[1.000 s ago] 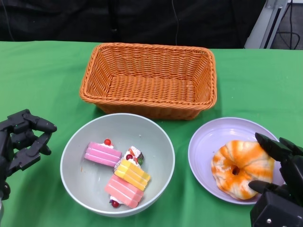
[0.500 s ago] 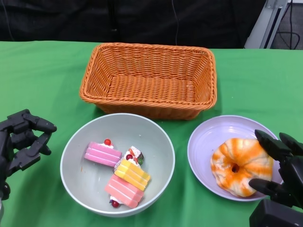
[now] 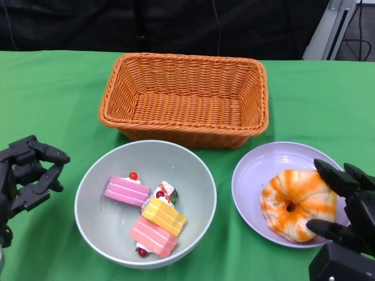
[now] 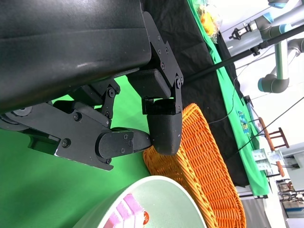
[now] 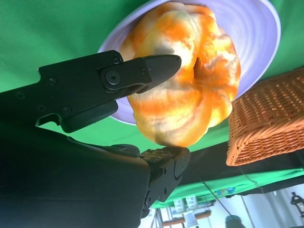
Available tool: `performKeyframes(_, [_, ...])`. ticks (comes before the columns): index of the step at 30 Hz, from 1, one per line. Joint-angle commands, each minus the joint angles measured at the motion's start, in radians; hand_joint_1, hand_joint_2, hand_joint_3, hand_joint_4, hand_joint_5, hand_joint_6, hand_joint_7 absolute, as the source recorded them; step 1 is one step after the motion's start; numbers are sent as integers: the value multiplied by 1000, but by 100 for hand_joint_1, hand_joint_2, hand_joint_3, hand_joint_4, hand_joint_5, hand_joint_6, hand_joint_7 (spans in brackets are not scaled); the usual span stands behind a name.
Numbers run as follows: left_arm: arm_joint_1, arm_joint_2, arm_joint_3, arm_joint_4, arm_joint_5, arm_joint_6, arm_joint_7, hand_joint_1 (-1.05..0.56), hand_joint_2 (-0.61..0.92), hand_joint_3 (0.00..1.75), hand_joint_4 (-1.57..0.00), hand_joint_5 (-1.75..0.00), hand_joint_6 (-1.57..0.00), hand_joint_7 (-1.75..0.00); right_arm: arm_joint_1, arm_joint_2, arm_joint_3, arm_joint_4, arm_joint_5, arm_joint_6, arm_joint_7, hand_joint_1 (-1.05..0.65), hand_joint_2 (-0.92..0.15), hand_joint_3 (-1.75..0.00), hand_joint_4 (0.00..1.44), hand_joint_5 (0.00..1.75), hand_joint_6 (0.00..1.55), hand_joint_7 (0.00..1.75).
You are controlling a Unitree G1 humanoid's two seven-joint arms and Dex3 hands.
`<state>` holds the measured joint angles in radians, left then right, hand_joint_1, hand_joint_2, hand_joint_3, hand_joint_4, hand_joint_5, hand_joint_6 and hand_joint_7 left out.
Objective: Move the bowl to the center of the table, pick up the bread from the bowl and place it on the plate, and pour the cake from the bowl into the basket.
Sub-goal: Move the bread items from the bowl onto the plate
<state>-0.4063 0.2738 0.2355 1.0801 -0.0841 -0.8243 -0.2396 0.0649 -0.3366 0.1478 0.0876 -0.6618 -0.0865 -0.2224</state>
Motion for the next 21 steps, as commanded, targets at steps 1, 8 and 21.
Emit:
performKeyframes(1, [11, 18, -1, -4, 2, -5, 5, -15, 78, 55, -85, -143, -86, -109, 11, 6, -24, -21, 35, 23, 11, -70, -92, -13, 17, 2, 23, 0])
performKeyframes(8, [10, 20, -2, -5, 5, -2, 9, -16, 78, 54, -85, -142, -87, -110, 14, 0, -41, -27, 48, 25, 2, -72, -92, -16, 14, 1, 16, 0])
performKeyframes(21, [13, 24, -5, -7, 8, -4, 11, -17, 78, 55, -86, -142, -86, -110, 28, -7, -58, -26, 60, 17, 4, -73, -92, -17, 16, 1, 18, 1])
